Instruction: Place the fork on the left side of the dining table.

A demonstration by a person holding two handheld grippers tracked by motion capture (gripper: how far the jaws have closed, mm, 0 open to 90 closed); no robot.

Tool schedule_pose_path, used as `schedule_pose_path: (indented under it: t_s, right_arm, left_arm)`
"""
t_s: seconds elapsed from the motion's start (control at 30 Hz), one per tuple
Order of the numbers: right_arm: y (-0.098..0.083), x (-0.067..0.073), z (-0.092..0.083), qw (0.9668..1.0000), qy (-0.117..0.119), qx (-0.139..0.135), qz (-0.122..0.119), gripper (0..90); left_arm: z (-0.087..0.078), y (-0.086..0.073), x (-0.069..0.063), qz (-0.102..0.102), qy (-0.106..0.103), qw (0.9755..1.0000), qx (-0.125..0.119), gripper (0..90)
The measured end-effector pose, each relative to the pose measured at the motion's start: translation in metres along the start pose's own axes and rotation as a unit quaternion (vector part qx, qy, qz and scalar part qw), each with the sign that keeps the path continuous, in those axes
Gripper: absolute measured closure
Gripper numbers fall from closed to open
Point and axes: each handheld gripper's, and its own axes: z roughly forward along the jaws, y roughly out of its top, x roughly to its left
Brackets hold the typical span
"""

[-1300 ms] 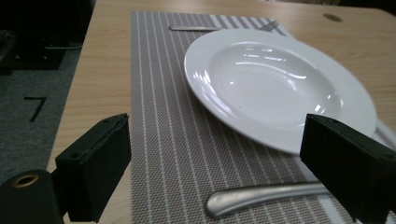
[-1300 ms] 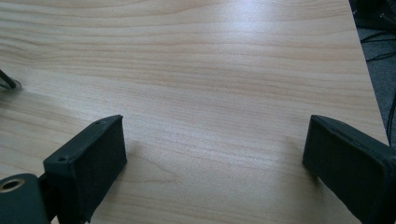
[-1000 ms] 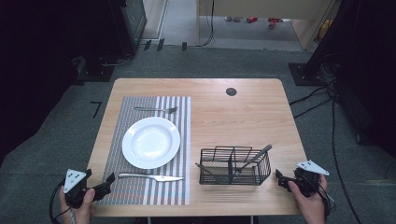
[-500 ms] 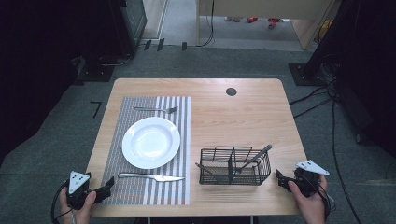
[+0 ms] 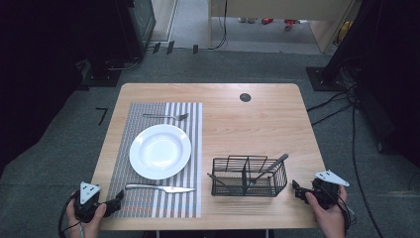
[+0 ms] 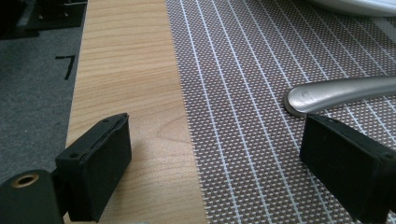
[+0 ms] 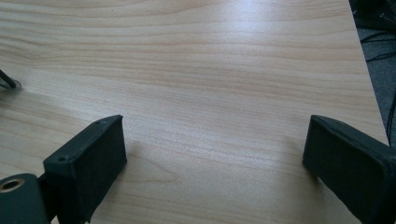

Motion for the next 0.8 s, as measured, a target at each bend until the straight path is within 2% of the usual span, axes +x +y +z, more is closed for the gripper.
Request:
schedule_pose_path:
  t_s: [0.8]
  right_arm:
    - [0.0, 0.0, 0.0, 1.0, 0.0, 0.0, 0.0, 5.8]
  left_arm:
    - [0.0009, -0.0009, 0.0025, 0.008, -0.01, 0.9999, -0.006, 8.9]
